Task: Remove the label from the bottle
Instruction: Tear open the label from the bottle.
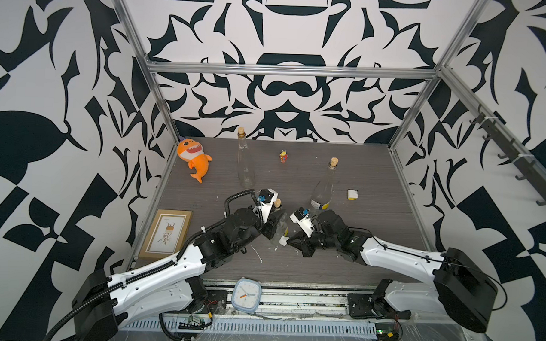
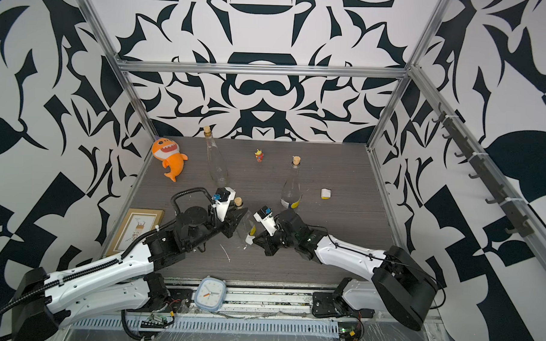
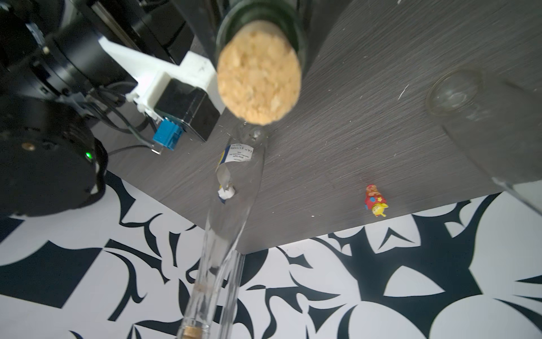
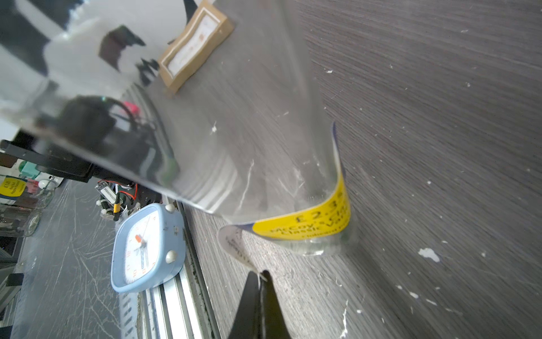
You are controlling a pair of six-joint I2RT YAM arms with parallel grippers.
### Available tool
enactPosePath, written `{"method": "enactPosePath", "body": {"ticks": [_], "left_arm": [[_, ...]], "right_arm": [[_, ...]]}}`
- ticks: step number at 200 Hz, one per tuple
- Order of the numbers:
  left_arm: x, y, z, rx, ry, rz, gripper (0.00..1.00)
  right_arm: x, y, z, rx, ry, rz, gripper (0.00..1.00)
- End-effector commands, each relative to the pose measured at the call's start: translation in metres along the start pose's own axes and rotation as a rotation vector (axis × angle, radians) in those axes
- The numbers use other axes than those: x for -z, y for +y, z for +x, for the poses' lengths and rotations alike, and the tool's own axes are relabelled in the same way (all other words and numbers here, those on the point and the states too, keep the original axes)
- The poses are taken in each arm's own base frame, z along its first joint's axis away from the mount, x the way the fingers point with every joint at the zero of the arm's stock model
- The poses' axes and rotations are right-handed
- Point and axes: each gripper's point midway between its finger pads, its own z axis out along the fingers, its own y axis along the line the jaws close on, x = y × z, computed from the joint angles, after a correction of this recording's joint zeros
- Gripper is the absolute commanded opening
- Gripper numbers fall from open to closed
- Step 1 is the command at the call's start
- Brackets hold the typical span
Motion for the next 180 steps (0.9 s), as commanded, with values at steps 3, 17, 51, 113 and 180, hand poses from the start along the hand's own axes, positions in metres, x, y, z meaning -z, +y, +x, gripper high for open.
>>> {"method": "enactPosePath", "body": {"ticks": [3,17,51,113,180], "left_arm": [[0.002,-0.017,0.005,-0.095,0.059,0.131,0.0],[0.004,-0.02,0.004,-0.12,0.06,0.166,0.0],[0.009,-0.019,0.004,-0.156,0.061,0.223,0.0],[0.009,-0.032,0.01,-0.233,0.093,0.33,0.0],[0.003,-0.016,0.006,-0.353,0.163,0.237,0.0]], "right_arm": [[0.006,0.002,0.004,0.003,0.009,0.001,0.0],[0.008,0.001,0.007,-0.006,0.021,0.012,0.0],[0.015,-0.003,0.015,-0.022,0.04,0.053,0.0],[0.033,-0.014,0.026,-0.051,0.052,0.137,0.0],[0.043,-0.024,0.04,-0.094,0.096,0.188,0.0]]}}
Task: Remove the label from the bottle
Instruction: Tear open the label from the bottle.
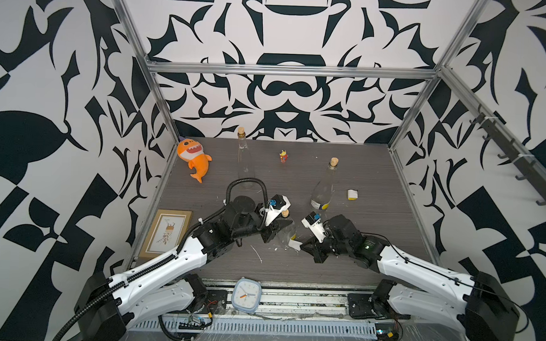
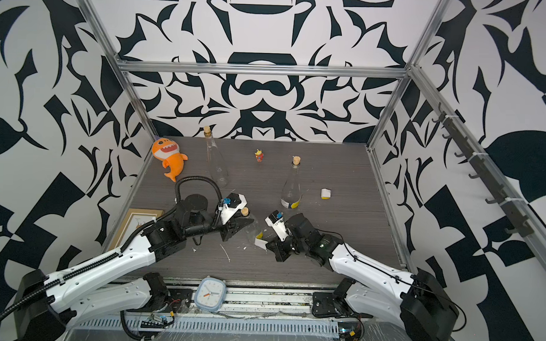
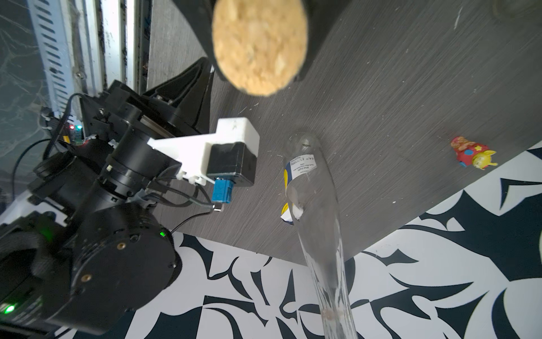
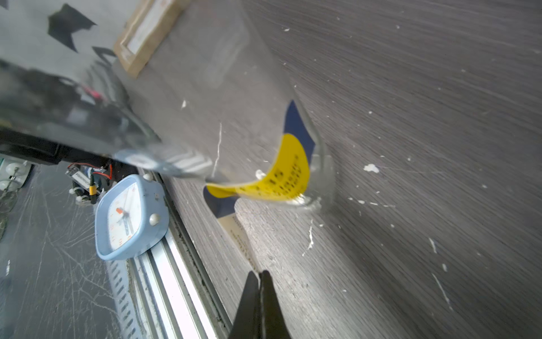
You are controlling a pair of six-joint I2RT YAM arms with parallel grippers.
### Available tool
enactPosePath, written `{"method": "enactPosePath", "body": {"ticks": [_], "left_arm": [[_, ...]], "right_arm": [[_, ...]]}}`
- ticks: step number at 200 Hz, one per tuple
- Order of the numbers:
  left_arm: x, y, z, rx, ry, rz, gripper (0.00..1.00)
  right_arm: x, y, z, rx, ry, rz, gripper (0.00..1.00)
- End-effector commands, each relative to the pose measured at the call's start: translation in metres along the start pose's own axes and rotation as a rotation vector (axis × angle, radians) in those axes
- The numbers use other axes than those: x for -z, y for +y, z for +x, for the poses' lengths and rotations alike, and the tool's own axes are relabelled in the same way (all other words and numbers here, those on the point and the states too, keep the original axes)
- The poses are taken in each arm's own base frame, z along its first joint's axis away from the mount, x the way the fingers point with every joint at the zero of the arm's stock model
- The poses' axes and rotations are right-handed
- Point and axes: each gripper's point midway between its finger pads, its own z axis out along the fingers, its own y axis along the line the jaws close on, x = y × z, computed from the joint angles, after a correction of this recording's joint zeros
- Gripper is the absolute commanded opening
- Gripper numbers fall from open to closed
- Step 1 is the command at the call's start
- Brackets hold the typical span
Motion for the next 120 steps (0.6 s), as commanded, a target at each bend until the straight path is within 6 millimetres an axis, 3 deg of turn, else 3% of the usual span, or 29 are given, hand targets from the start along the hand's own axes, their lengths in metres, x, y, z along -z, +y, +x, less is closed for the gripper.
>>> {"method": "enactPosePath", "body": {"ticks": [1,57,120], "left_arm": [[0.004,0.011,0.004,-0.093,0.08,-0.046,0.0],[0.004,-0.018,-0.005,-0.152,0.069,0.143,0.0],[0.003,-0.006,0.001,-0.087,0.032,0.139,0.0]], "right_arm": [[0.003,-0.008,0.01,-0.015,0.027,0.029,0.0],[-0.011,0.015,-0.009,0.016,-0.053,-0.124,0.0],[-0.011,0.014,-0.006,0.015,-0.057,-0.125,0.0]]}}
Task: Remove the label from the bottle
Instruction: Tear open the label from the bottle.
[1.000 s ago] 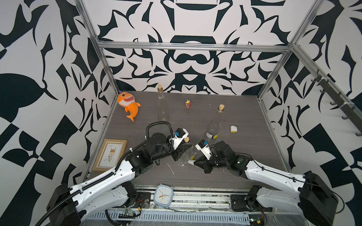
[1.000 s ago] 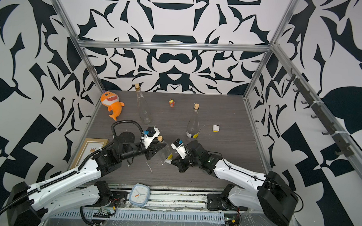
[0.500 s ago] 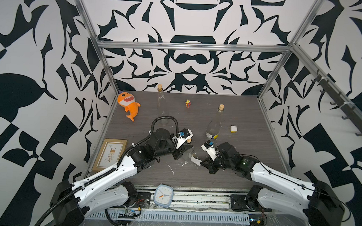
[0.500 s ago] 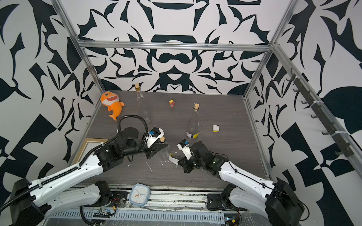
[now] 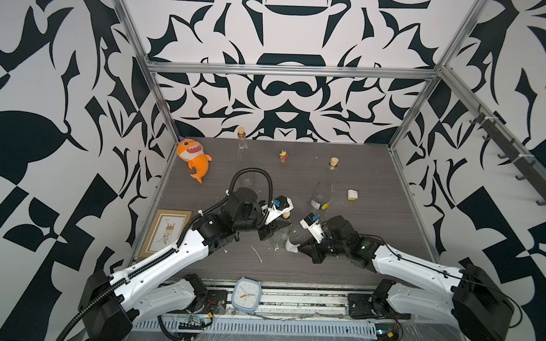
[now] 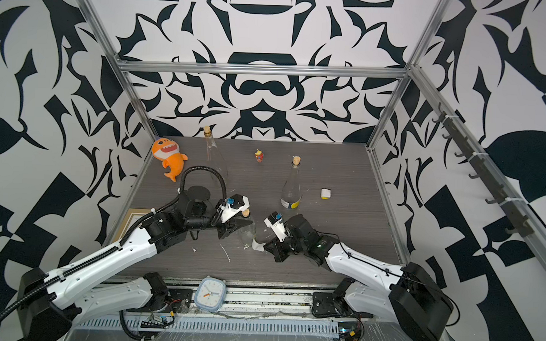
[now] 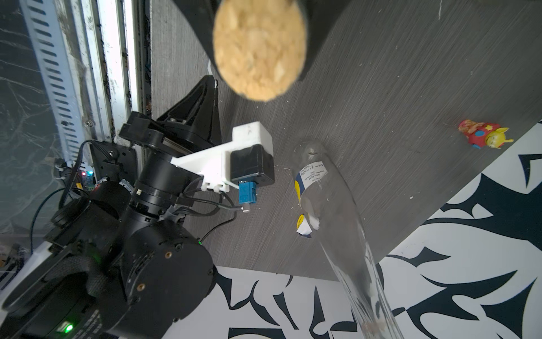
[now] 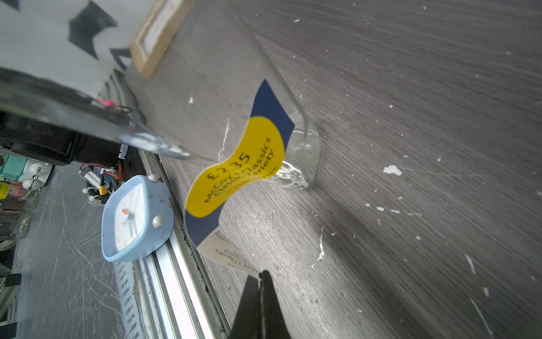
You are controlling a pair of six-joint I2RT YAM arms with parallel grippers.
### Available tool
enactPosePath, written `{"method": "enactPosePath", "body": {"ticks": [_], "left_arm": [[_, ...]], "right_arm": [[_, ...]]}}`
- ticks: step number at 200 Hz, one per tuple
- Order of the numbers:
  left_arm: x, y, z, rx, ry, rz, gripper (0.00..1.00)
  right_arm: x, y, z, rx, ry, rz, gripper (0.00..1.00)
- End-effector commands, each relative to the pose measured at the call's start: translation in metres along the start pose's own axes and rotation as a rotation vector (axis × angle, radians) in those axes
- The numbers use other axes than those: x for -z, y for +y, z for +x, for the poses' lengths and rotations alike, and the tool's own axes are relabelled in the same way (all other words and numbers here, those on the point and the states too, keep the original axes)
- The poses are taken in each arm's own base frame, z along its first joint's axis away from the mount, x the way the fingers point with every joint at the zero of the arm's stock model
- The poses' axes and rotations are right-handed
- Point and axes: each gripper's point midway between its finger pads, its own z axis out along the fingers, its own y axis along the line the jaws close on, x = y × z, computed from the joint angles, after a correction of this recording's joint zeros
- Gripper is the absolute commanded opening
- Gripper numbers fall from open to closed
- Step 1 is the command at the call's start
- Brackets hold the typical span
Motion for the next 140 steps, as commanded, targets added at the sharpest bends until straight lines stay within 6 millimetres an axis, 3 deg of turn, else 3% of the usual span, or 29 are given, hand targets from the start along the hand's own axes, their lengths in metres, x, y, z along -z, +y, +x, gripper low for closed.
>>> {"method": "enactPosePath", "body": {"ticks": [1,23,59,63,75,87,140], "left_arm": [[0.0,0.0,-0.001,0.005,-0.03,0.02,0.0],[-0.001,0.007,0.001,0.014,-0.027,-0.009,0.14],[-0.002,0.013,-0.003,0.026,-0.055,-0.04,0.52],[-0.001,0.015,-0.004,0.029,-0.059,-0.05,0.61],[0.001,0.018,-0.004,0.037,-0.066,-0.072,0.72],[0.003,0.021,-0.003,0.044,-0.072,-0.098,0.99],[0.021,0.038,0.007,0.122,-0.051,-0.247,0.99]], "right_arm": [[0.003,0.008,-0.009,0.021,-0.043,-0.033,0.0],[0.004,0.013,-0.011,0.034,-0.048,-0.054,0.0],[0.001,0.017,-0.014,0.046,-0.058,-0.077,0.0],[0.001,0.017,-0.014,0.045,-0.057,-0.078,0.0],[-0.001,0.019,-0.014,0.05,-0.06,-0.086,0.0],[-0.002,0.022,-0.015,0.057,-0.067,-0.097,0.0],[-0.012,0.034,-0.015,0.081,-0.061,-0.134,0.0]]}}
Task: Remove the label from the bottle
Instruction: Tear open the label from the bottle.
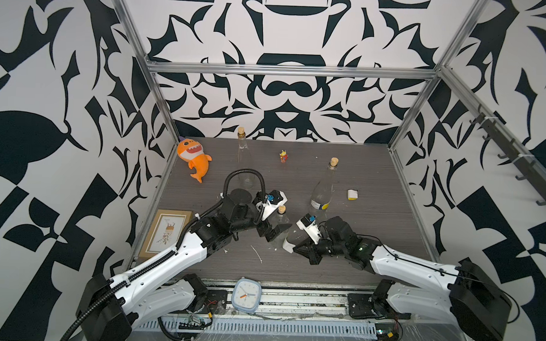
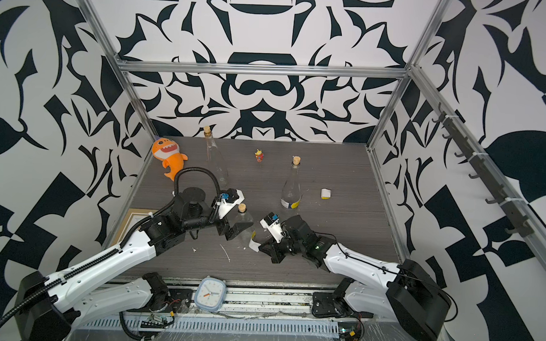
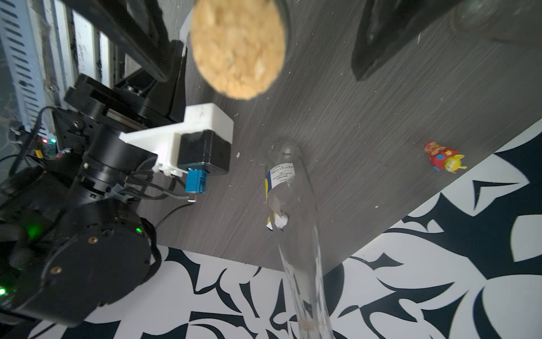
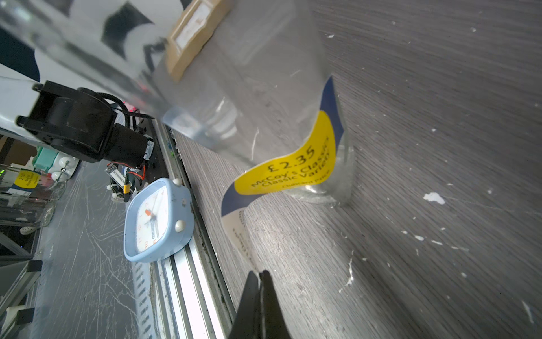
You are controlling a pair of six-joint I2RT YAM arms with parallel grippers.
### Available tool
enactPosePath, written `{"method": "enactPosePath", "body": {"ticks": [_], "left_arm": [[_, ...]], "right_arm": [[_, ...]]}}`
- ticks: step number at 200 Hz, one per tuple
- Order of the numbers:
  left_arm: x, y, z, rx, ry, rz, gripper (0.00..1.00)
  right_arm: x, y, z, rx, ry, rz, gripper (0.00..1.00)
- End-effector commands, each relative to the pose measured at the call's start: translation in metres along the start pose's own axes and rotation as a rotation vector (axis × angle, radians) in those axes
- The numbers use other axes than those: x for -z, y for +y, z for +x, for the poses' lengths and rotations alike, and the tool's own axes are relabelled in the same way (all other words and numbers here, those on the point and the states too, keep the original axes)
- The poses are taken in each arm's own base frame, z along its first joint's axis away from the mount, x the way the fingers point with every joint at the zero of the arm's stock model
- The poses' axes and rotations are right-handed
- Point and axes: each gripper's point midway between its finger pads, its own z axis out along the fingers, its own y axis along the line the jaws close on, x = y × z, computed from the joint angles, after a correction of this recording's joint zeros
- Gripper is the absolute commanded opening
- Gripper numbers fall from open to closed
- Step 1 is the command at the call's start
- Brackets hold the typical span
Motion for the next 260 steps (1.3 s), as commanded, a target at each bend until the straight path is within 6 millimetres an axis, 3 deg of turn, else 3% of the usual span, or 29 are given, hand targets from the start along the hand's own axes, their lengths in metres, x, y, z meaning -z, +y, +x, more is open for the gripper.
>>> {"method": "enactPosePath", "body": {"ticks": [1,45,85,172,210,260], "left_arm": [[0.012,0.014,0.002,0.039,-0.004,-0.1,0.99],[0.039,0.021,0.003,0.118,-0.014,-0.185,0.99],[0.049,0.015,0.013,0.187,0.039,-0.18,0.99],[0.047,0.018,0.018,0.256,0.019,-0.201,1.0],[0.036,0.017,0.014,0.281,0.005,-0.171,0.79],[0.034,0.021,0.005,0.288,-0.052,-0.181,0.75]], "right_arm": [[-0.004,0.013,-0.011,0.034,-0.039,-0.047,0.0],[-0.02,0.024,-0.009,0.052,-0.026,-0.091,0.0],[-0.037,0.041,-0.013,0.075,-0.039,-0.138,0.0],[-0.059,0.047,-0.006,0.058,-0.035,-0.149,0.0],[-0.06,0.045,-0.005,0.056,-0.033,-0.144,0.0],[-0.06,0.044,-0.003,0.055,-0.028,-0.143,0.0]]}}
